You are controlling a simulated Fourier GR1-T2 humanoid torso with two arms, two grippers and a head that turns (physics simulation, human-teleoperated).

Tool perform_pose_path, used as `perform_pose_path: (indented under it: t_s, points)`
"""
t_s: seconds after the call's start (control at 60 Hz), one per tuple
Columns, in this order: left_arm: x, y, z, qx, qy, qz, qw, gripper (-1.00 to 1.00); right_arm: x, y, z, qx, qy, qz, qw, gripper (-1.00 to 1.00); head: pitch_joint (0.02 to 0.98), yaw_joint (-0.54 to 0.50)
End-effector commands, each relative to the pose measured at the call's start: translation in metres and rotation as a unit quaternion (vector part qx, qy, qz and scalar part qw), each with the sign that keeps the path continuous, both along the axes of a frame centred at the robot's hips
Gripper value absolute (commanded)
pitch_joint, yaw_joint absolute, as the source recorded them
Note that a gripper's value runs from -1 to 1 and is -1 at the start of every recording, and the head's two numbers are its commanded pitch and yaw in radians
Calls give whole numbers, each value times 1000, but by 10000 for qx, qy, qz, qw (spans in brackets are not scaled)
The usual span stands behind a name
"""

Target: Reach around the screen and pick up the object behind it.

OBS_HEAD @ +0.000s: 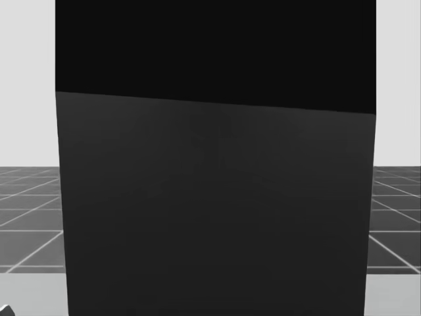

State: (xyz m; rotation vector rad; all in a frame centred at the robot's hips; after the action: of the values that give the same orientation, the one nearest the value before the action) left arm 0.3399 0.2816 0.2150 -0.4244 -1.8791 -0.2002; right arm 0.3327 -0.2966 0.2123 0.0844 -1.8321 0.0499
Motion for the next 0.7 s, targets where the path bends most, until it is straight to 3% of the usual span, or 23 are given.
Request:
perform_pose_path:
  t_s: [0.017,0.1,0.183,0.267,0.3,0.367,0.417,0.55,0.65,0.7]
  points:
    - [1,0,-1,14,37,-10,10000,-1000,-4,2,0,-50,51,-105,9999,-1000,117,6]
    - [0,0,0,53,68,-13,10000,-1000,-5,5,2,-7,-51,262,9996,-1000,115,6]
    - [-2,3,3,105,133,-108,9998,-1000,-7,8,3,-126,-125,443,9989,-1000,114,6]
    - [-7,6,7,92,270,-371,9989,-1000,-14,14,5,-110,-55,989,9950,-1000,114,4]
    - [-13,7,8,243,253,-420,9985,-1000,-20,18,4,-225,-48,1306,9912,-1000,115,0]
    - [-21,10,8,391,323,-651,9966,-1000,-27,21,1,-269,-28,1661,9857,-1000,119,-2]
    - [-29,12,7,650,312,-742,9946,-1000,-33,23,-3,-345,-63,1977,9796,-1000,122,-1]
    - [-43,17,6,1125,341,-1139,9865,-1000,-44,18,-8,-216,79,2315,9726,-1000,126,3]
    - [-48,20,6,1237,433,-1469,9804,-1000,-50,8,-10,-113,74,2622,9649,-1000,127,2]
    - [-50,22,7,1252,465,-1644,9773,-1000,-53,4,-11,-146,34,2791,9602,-1000,127,0]
